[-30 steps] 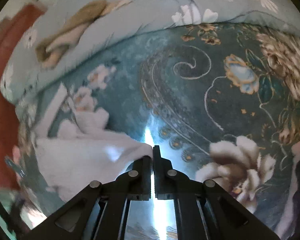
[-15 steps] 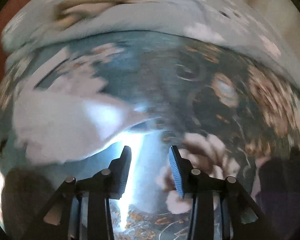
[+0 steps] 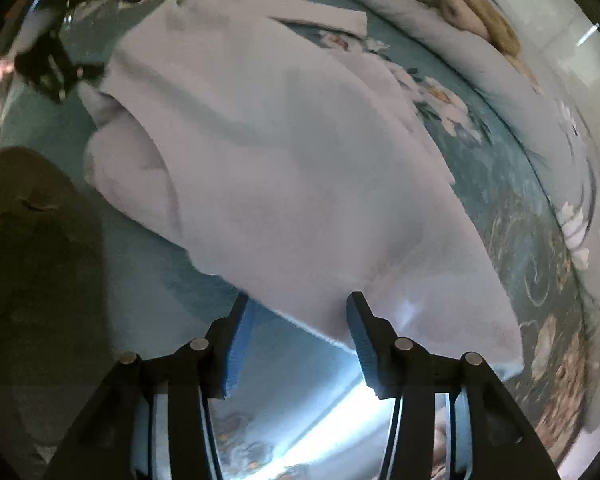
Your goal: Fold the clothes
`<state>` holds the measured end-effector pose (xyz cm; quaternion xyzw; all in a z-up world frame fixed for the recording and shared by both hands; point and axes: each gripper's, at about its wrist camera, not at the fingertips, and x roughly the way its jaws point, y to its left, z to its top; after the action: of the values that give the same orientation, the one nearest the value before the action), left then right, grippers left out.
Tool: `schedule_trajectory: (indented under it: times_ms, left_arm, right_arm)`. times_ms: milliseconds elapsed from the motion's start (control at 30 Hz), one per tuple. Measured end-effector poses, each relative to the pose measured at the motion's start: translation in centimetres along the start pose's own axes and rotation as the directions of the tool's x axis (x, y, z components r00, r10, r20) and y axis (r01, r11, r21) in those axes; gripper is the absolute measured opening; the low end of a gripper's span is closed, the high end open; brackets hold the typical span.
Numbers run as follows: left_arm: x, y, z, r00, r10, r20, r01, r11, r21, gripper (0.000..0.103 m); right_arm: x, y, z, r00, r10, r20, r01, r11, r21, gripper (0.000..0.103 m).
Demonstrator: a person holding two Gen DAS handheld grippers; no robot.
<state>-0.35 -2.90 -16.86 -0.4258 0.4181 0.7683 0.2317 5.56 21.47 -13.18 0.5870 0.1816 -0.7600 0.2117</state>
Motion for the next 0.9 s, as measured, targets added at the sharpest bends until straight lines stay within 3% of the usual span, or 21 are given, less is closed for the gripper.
schedule_trajectory:
  times_ms: [67, 200, 267, 433, 600, 767, 800, 900]
  left_arm:
    - [0.3, 0.6, 0.3, 1.000, -0.018, -0.002, 0.018, 1.000, -0.003, 0.087]
    - [0.4, 2.4, 1.1, 0.997, -0.081, 0.001, 0.081, 0.995, -0.060, 0.077]
    - [0.5, 3.5, 1.6, 0.994, -0.110, 0.007, 0.110, 0.988, -0.107, 0.074]
    - [0.5, 5.7, 2.8, 0.987, -0.160, 0.023, 0.161, 0.965, -0.205, 0.059]
    - [0.2, 5.6, 3.3, 0.980, -0.197, 0.022, 0.197, 0.960, -0.199, 0.059]
    - [1.2, 4.9, 3.3, 0.969, -0.248, -0.008, 0.241, 0.949, -0.201, 0.059]
    - [1.4, 4.9, 3.3, 0.968, -0.250, -0.012, 0.243, 0.948, -0.204, 0.056]
    - [1.8, 4.7, 3.3, 0.968, -0.248, -0.029, 0.237, 0.949, -0.208, 0.033]
  right_arm:
    - [-0.1, -0.9, 0.5, 1.000, 0.005, 0.012, -0.005, 0.999, 0.039, 0.045]
    - [-0.3, -2.7, 1.6, 0.999, 0.012, 0.037, -0.017, 0.993, 0.115, 0.008]
    - [-0.4, -3.6, 2.2, 0.999, 0.015, 0.050, -0.023, 0.988, 0.153, 0.005]
    - [-2.8, -8.4, 5.1, 0.983, 0.042, 0.177, -0.099, 0.941, 0.325, 0.003]
    - [-3.5, -10.9, 7.5, 0.975, 0.028, 0.219, -0.119, 0.901, 0.417, 0.003]
    - [-2.5, -11.4, 8.9, 0.977, 0.034, 0.209, -0.127, 0.885, 0.448, 0.003]
    - [-2.4, -11.5, 8.9, 0.978, 0.034, 0.207, -0.127, 0.883, 0.453, 0.003]
    - [-2.6, -11.6, 8.8, 0.976, 0.041, 0.213, -0.138, 0.875, 0.465, 0.003]
